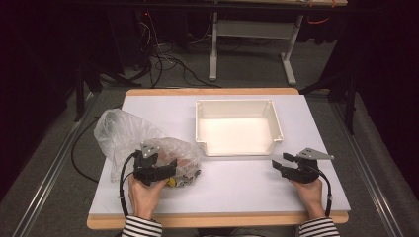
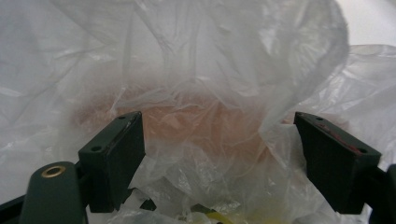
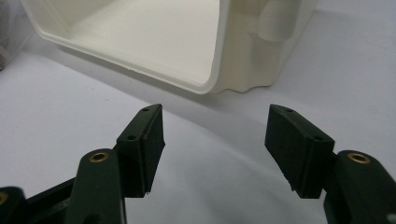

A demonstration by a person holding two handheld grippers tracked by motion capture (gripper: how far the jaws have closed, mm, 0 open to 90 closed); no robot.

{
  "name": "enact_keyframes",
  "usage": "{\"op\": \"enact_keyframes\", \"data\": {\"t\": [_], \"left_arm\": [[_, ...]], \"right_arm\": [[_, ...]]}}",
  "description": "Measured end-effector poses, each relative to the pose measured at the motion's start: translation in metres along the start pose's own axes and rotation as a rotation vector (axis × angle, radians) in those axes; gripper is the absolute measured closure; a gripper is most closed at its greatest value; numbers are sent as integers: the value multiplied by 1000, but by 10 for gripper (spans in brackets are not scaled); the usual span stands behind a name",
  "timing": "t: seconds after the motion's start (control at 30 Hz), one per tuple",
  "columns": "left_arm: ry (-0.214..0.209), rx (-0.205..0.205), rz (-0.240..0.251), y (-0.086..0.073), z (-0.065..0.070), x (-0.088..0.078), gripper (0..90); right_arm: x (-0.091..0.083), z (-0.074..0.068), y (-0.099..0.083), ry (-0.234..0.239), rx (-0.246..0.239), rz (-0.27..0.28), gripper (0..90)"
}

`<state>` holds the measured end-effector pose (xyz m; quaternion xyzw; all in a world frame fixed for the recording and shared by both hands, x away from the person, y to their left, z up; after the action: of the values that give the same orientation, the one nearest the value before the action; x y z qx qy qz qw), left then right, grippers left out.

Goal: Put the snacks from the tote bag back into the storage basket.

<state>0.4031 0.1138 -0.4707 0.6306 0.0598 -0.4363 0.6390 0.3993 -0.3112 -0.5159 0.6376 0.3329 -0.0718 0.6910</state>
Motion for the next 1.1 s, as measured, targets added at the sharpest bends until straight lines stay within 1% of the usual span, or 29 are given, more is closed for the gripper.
{"op": "enact_keyframes", "data": {"t": [0.13,0.17,0.27,0.3,0.33,0.37,0.4,0.43,0.47,0.53,0.57,0.63,0.67,0.77,0.83,0.9,0.93,0.97,1.1], "left_arm": [[4,-14,-18,-6,-5,4,179],[2,-21,-15,-9,-6,6,182],[0,-19,-6,-12,-7,6,198],[-6,-22,-4,-16,-7,6,213],[-6,-22,-4,-16,-7,6,223],[-17,-24,0,-18,-7,6,231],[-17,-24,0,-18,-7,6,243],[-32,-30,3,-19,-7,5,253],[-32,-30,3,-19,-7,5,261],[-45,-32,4,-20,-7,4,269],[-54,-27,2,-22,-6,4,276],[-42,-4,10,-26,-3,2,311],[-39,6,6,-28,-1,2,315],[-50,7,-1,-34,1,1,314],[-58,2,-6,-36,2,2,307],[-61,5,-21,-39,1,3,306],[-61,5,-21,-39,1,4,306],[-63,9,-10,-39,2,5,313],[-72,6,-10,-41,1,6,321]], "right_arm": [[0,0,0,-1,-4,1,379],[0,0,0,0,0,0,379],[0,0,0,0,0,-1,379],[0,0,0,0,-3,0,379],[0,0,0,0,-3,0,379],[0,0,0,-1,-3,-1,379],[0,0,0,-1,-3,-1,379],[0,0,0,-1,-3,0,379],[0,0,0,-1,-3,0,379],[0,0,0,-2,-3,0,379],[0,0,0,-1,-3,1,379],[0,0,0,-3,-4,2,379],[0,0,0,-7,-11,1,379],[1,-1,0,-17,-21,-6,379],[1,-1,0,-15,-22,-7,379],[1,-1,0,-14,-23,-5,379],[1,-1,0,-13,-22,-5,378],[1,-2,0,-15,-20,-5,378],[1,-1,0,-15,-16,-6,378]]}}
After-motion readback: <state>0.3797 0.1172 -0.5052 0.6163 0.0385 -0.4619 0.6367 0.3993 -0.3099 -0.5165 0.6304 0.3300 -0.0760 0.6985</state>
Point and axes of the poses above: each handheld gripper's, and its own axes: x roughly forward along the jaws, y roughly out of its top, z roughly to its right, the point moved 7 cm from there along x, roughly forward along the jaws, and after that the axes turned 9 degrees about -y, right-handed, at the moved point
